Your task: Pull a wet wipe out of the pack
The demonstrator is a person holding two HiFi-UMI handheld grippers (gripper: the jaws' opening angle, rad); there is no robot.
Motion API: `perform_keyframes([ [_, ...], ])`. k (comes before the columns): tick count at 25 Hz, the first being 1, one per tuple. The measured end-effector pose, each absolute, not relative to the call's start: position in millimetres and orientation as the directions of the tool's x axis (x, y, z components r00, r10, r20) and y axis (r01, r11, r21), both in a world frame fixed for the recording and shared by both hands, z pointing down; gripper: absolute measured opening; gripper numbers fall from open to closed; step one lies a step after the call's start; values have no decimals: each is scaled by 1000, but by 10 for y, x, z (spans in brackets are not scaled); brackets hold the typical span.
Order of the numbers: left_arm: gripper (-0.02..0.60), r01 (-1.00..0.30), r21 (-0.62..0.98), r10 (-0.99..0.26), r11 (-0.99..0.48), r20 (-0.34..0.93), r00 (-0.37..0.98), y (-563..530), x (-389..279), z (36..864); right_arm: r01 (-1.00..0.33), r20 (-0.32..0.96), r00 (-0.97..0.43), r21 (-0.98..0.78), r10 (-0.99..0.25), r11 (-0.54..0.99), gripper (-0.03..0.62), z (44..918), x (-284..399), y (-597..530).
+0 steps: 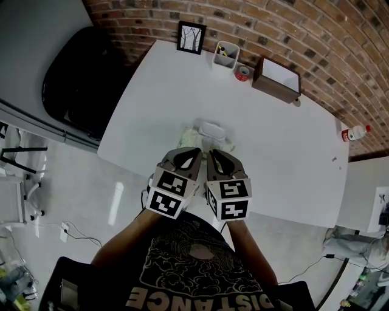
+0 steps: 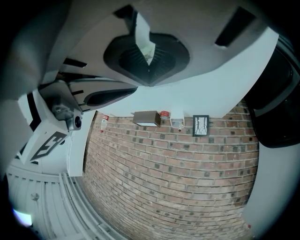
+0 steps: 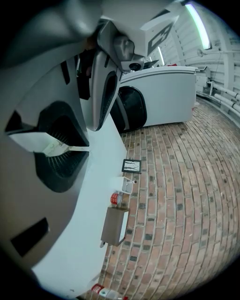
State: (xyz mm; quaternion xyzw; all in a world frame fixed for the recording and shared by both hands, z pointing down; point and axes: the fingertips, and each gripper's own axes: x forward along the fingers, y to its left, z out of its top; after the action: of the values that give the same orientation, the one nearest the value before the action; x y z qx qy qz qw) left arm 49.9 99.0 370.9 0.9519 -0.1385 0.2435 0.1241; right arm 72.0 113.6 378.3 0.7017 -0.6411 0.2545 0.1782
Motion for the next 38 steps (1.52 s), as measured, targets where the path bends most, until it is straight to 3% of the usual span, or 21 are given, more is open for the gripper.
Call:
perform_keyframes([
  [10,12,-335,169,-214,-927,494,842,745,604,3750,-987,629,59,-80,-775,-140,27,4000,864,952],
  [14,11,-338,171,-214,-925,502,838,681,614,3798,-986,652,42,-97,-757,-138,80,4118,882,915],
  [27,12,-342,198,-206,-919,500,841,546,674,3840,-984,702,39,-96,-711,-149,80,4338,954,791],
  [38,12,-340,191,-203,-921,509,836,518,667,3865,-989,704,31,-82,-709,-124,20,4362,965,803],
])
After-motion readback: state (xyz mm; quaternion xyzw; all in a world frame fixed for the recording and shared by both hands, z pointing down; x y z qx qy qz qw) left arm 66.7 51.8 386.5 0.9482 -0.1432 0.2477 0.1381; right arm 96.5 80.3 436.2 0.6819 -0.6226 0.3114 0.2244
